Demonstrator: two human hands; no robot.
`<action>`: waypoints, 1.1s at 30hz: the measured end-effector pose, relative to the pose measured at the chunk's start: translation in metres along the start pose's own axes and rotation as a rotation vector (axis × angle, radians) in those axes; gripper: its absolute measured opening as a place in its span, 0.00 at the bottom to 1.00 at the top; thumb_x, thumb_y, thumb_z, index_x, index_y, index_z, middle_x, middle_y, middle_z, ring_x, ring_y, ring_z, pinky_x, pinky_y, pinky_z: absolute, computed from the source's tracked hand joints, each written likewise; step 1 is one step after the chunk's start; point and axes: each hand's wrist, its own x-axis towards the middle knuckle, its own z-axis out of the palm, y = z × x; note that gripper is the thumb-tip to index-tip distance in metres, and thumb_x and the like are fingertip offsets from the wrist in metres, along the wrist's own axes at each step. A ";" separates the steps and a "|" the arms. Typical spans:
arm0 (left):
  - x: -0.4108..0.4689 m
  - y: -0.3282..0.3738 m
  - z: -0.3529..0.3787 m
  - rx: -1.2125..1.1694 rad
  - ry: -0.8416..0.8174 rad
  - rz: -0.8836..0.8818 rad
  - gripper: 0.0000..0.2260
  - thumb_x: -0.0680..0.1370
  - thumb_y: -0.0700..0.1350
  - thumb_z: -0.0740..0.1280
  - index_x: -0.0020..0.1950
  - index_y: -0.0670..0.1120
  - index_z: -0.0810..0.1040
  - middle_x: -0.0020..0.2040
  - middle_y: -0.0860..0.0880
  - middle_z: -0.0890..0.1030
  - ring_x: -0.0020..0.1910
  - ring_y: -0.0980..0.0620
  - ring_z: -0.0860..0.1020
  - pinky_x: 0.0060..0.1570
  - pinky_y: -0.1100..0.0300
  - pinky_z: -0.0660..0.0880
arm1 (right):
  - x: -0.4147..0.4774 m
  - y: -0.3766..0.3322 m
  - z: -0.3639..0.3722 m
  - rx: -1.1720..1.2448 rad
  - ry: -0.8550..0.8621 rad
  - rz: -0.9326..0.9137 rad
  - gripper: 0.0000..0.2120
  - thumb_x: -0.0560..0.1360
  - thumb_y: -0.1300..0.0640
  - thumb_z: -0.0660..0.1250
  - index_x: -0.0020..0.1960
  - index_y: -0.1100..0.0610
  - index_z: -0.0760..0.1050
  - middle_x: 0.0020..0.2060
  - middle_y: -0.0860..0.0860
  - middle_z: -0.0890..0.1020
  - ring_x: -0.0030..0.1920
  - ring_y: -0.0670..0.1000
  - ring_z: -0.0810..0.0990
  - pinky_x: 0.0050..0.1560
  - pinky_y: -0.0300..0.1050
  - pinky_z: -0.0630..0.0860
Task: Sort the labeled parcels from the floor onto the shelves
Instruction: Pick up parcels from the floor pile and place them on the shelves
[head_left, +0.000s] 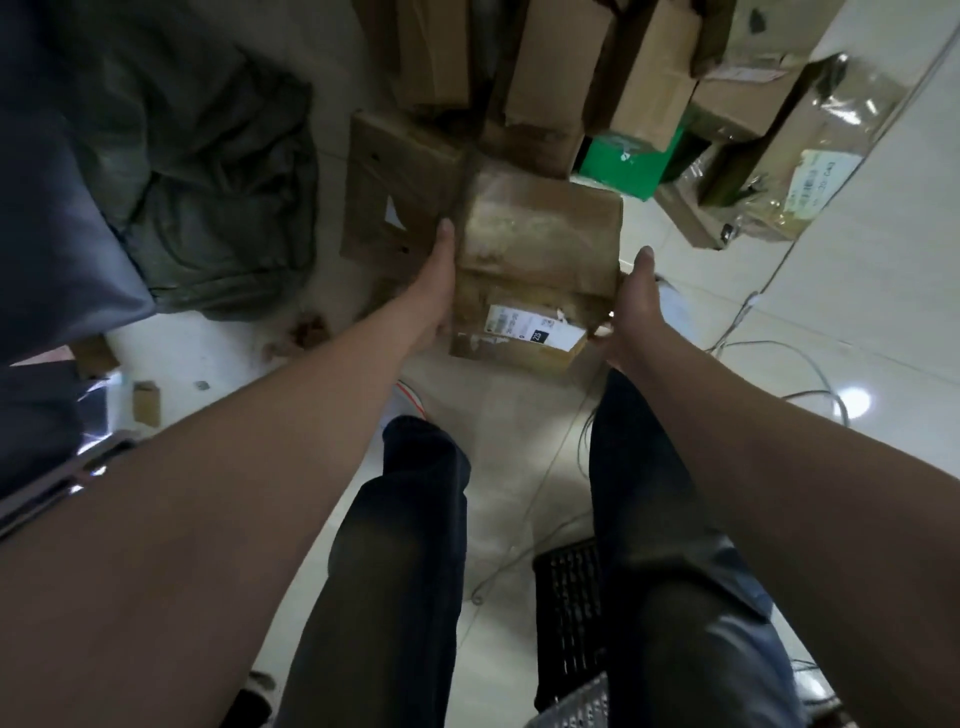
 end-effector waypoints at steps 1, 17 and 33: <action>-0.015 -0.002 -0.001 -0.012 0.034 0.020 0.34 0.79 0.73 0.47 0.74 0.55 0.73 0.61 0.50 0.85 0.57 0.52 0.83 0.42 0.63 0.79 | -0.013 -0.002 -0.004 -0.018 -0.009 -0.011 0.31 0.84 0.32 0.48 0.52 0.54 0.80 0.50 0.53 0.89 0.49 0.54 0.87 0.52 0.52 0.83; -0.320 0.081 -0.061 -0.377 0.040 0.287 0.41 0.72 0.81 0.49 0.65 0.54 0.80 0.60 0.45 0.84 0.52 0.44 0.84 0.50 0.46 0.82 | -0.323 -0.157 0.010 -0.447 -0.229 -0.506 0.46 0.75 0.22 0.54 0.79 0.56 0.69 0.71 0.55 0.76 0.67 0.59 0.77 0.70 0.58 0.73; -0.663 0.237 -0.051 -0.180 0.198 1.159 0.20 0.79 0.39 0.61 0.70 0.53 0.74 0.55 0.54 0.82 0.51 0.53 0.81 0.49 0.56 0.79 | -0.624 -0.289 -0.062 -0.117 -0.302 -1.102 0.27 0.71 0.65 0.60 0.66 0.49 0.79 0.52 0.51 0.87 0.47 0.54 0.81 0.42 0.46 0.79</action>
